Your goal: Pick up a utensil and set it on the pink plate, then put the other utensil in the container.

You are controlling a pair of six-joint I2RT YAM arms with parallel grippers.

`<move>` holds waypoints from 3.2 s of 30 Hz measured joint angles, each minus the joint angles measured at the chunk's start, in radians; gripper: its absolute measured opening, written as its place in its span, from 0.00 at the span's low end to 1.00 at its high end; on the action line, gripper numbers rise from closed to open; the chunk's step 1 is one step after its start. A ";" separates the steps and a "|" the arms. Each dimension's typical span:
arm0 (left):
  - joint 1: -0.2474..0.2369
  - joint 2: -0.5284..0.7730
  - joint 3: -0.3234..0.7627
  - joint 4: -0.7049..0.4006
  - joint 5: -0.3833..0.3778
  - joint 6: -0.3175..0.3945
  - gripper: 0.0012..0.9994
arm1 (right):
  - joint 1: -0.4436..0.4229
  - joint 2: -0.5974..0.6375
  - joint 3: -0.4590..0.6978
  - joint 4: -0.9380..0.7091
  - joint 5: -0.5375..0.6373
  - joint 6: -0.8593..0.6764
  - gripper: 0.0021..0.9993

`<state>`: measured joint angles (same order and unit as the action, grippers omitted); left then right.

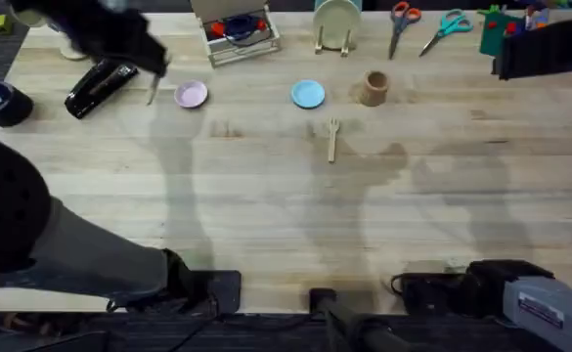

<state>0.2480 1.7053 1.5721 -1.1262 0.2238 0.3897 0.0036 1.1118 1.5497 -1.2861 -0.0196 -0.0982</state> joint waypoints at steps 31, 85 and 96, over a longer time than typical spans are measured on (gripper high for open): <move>-0.127 0.295 0.002 0.237 -0.068 -0.098 0.05 | 0.000 0.000 0.000 -0.039 -0.003 0.000 1.00; -0.113 0.082 0.179 -0.017 -0.051 -0.108 0.62 | 0.000 0.000 0.000 -0.039 -0.003 0.000 0.99; -0.113 -0.075 0.179 -0.142 -0.012 -0.102 0.99 | 0.000 0.000 0.000 -0.039 -0.003 0.000 1.00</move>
<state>0.1352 1.6301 1.7508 -1.2687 0.2114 0.2878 0.0036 1.1118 1.5497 -1.3247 -0.0227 -0.0982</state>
